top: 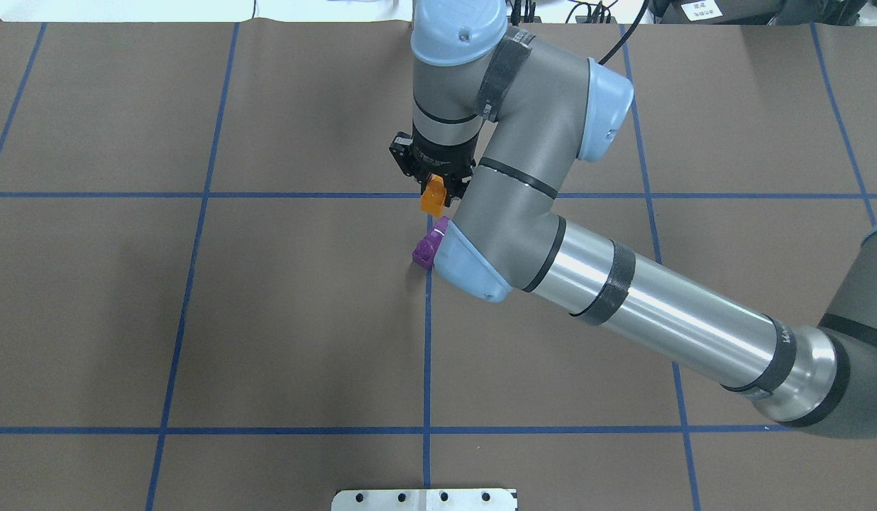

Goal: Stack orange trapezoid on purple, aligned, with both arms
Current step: 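Carry the orange trapezoid over the purple block while the left arm withdraws, then lower the orange trapezoid onto the purple block and align it, then open the right gripper and withdraw it away from the stack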

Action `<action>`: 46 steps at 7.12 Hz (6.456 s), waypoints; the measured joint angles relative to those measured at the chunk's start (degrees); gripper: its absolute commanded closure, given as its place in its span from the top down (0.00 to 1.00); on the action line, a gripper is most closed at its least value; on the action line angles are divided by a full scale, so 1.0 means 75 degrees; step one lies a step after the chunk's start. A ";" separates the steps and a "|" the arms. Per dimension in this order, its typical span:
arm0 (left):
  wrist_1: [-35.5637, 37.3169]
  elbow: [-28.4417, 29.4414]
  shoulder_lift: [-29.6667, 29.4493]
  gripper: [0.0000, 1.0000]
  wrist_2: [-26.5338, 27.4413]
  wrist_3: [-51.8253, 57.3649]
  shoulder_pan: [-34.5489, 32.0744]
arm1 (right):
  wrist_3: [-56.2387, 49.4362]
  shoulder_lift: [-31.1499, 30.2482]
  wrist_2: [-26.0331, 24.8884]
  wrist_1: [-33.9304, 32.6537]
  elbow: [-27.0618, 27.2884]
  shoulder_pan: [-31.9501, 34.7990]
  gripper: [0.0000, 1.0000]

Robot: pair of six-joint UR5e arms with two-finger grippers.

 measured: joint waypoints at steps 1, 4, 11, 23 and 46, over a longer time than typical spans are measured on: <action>-0.0042 0.0157 0.0046 1.00 0.0000 0.0007 -0.0004 | 0.0630 0.0029 -0.0034 0.0191 -0.0233 -0.0095 0.00; -0.0047 0.0275 0.0057 1.00 -0.0002 -0.0047 -0.0013 | 0.1370 -0.0013 -0.0055 0.0362 -0.0435 -0.0338 0.00; -0.0040 0.0346 -0.0020 1.00 -0.0002 -0.0058 -0.0003 | 0.1350 -0.0098 -0.0056 0.0396 -0.0713 -0.0440 0.00; -0.0039 0.0356 -0.0059 1.00 0.0007 -0.0042 -0.0007 | 0.2514 -0.0104 -0.0037 0.1073 -0.1090 -0.0476 0.00; -0.0045 0.0420 -0.0096 1.00 0.0009 -0.0043 -0.0002 | 0.2236 -0.0197 -0.0113 0.1342 -0.1023 -0.0607 1.00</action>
